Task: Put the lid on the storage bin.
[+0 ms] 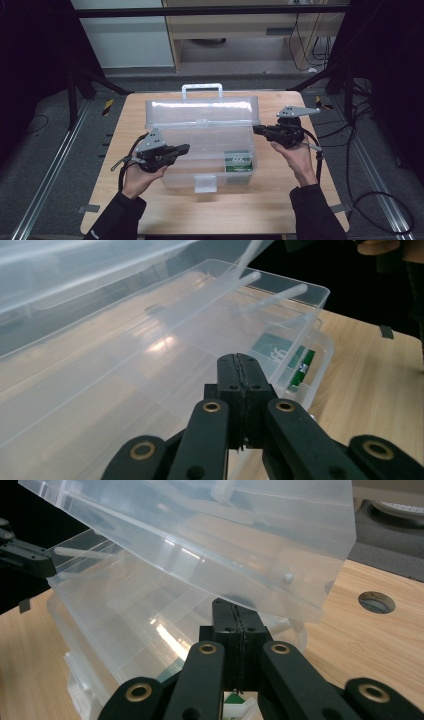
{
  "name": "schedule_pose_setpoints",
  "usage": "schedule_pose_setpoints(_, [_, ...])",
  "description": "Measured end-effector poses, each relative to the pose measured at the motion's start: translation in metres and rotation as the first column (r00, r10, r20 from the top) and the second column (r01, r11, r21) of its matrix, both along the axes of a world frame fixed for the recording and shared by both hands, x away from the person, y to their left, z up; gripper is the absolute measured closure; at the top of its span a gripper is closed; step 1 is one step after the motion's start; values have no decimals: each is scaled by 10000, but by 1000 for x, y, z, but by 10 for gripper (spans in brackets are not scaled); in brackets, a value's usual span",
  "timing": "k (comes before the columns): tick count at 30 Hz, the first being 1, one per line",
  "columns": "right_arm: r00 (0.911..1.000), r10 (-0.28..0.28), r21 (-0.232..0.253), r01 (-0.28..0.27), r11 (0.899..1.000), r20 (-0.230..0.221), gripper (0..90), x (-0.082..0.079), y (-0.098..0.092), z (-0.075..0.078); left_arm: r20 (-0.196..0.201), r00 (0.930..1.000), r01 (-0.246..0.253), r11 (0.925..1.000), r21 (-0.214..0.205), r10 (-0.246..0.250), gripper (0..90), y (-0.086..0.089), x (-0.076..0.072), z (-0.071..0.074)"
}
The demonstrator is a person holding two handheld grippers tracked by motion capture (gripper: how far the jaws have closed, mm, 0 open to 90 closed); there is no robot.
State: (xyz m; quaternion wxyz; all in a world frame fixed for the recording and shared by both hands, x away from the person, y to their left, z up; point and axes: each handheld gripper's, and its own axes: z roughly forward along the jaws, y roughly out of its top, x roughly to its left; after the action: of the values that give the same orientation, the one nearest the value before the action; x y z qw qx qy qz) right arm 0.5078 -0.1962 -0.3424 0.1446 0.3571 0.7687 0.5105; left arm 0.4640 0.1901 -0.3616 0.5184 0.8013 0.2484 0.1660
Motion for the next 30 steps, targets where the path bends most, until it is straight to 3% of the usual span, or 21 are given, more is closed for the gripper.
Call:
schedule_pose_setpoints(12, [10000, 9, -130, -10, 9999, -95, 900, -5, 0, -3, -149, 9965, -836, 9942, -672, 828, 897, 34, -4, 2])
schedule_pose_setpoints(30, [9995, 68, -517, -84, 9986, -305, 900, -12, 1, -8, -582, 9812, -1880, 9795, -728, 1840, 897, 71, -4, -7])
